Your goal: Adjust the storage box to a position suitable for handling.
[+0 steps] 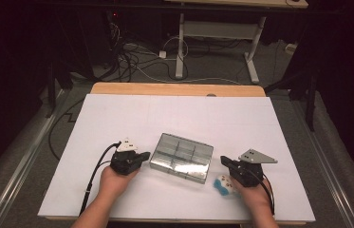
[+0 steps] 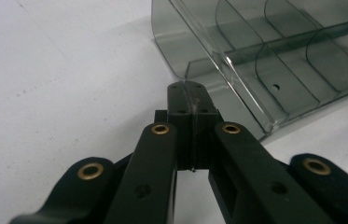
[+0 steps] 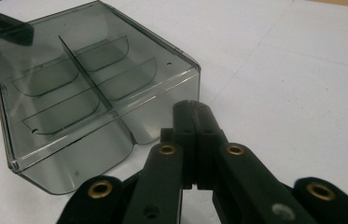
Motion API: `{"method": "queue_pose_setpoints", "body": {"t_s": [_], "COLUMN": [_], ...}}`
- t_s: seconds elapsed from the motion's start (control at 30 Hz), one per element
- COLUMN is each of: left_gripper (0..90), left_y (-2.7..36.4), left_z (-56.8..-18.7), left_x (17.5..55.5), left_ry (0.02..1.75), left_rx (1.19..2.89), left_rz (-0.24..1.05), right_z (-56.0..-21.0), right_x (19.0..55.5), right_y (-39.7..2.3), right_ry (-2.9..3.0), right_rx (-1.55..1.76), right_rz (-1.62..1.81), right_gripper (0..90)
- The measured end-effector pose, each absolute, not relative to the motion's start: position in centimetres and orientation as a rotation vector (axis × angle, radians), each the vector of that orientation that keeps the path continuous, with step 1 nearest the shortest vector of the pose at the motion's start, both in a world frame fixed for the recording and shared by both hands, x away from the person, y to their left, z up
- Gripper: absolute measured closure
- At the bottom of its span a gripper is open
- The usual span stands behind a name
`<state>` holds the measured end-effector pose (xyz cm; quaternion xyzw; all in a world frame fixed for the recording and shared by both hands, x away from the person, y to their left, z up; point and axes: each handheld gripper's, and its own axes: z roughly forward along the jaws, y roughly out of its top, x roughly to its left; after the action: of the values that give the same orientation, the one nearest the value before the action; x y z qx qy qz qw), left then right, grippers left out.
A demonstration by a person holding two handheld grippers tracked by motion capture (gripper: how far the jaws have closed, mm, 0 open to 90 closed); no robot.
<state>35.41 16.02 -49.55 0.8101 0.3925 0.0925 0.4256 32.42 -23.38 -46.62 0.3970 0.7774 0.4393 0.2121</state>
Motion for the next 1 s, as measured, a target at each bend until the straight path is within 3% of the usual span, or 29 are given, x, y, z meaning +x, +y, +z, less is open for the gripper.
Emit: {"method": "queue_pose_setpoints", "body": {"t_s": [0.43, 1.0], "left_gripper": [87.7, 87.6], "left_y": [15.4, 14.9], "left_z": [-50.2, -49.4], "left_x": [34.8, 30.0], "left_ry": [0.957, 0.83], "left_rx": [2.068, 2.035], "left_rz": [0.205, 0.208], "right_z": [-46.5, -46.7], "right_x": [32.6, 34.6], "right_y": [-23.8, -23.7], "right_ry": [2.152, 2.199], "right_rx": [1.132, 1.151], "right_rz": [1.225, 1.198], "right_gripper": [90.0, 90.0]}}
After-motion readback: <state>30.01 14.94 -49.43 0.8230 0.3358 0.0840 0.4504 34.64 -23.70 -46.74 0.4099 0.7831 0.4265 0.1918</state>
